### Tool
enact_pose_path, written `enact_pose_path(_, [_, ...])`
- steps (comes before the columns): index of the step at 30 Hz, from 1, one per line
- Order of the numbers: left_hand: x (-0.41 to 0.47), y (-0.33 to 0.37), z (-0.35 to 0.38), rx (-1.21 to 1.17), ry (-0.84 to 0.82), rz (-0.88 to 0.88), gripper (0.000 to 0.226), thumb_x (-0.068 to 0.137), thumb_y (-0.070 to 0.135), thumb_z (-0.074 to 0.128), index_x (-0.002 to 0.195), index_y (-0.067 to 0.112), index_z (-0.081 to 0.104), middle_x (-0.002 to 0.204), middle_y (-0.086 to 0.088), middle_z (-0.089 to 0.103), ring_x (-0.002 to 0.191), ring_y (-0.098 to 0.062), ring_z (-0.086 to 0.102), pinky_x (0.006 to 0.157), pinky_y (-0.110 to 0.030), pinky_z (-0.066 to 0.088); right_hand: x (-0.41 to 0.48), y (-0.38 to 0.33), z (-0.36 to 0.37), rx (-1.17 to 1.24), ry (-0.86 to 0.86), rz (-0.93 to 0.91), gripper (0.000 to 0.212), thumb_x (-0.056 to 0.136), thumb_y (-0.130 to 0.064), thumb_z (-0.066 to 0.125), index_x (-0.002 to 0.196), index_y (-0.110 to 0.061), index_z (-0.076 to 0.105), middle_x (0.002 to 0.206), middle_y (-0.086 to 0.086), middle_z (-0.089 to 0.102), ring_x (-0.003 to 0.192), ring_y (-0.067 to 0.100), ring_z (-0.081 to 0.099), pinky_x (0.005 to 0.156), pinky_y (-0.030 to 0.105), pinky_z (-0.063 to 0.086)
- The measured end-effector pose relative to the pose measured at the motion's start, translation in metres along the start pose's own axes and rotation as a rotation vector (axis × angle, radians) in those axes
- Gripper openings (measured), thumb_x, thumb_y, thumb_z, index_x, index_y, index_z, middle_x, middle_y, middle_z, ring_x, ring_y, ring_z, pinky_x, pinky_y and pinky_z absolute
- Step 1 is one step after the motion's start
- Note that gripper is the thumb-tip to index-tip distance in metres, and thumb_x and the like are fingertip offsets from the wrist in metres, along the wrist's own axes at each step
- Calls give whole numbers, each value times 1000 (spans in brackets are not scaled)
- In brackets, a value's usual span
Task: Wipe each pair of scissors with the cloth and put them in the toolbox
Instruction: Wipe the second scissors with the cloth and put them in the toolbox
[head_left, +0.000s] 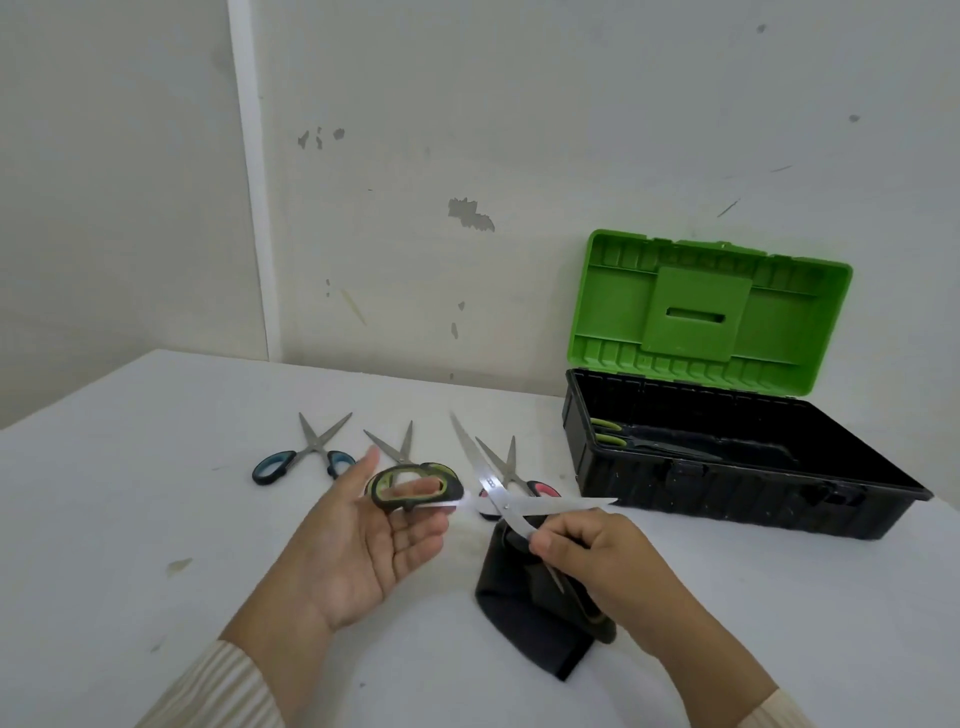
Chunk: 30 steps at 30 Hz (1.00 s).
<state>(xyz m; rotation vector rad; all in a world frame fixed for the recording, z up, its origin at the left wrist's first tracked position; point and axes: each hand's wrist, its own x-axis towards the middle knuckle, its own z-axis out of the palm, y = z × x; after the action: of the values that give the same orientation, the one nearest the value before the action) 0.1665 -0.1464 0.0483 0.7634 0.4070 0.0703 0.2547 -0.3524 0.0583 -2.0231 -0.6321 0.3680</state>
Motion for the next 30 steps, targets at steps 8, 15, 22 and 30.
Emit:
enact_pose_path(8, [3,-59,37,230,-8,175,22,90,16,54,82,3,70,93,-16,75,82,-22,72,71,-31,53,3,5,21,-94,66,-206,14,82,-24,65,68,-23,67,82,-8,60,80,4,57,75,21,46])
enact_pose_path(15, [2,-41,20,412,105,211,31,96,17,52,69,6,65,65,-14,68,62,-28,58,66,-37,47,12,19,-22,576,69,-2,45,78,15,45,79,-19,75,88,5,72,79,15,65,65,22,52])
enact_pose_path(22, [-2,-58,36,628,67,166,30,99,20,46,75,3,49,59,-19,61,49,-27,56,52,-33,48,2,-1,5,-29,226,-461,28,76,0,61,87,-26,66,90,-10,64,87,0,59,80,13,44])
enact_pose_path(30, [-9,-59,42,808,51,244,30,99,20,43,75,4,49,55,-11,58,47,-20,52,49,-22,47,25,6,1,-315,515,-415,23,82,-2,58,92,-18,70,91,-7,56,83,-1,49,75,-7,29])
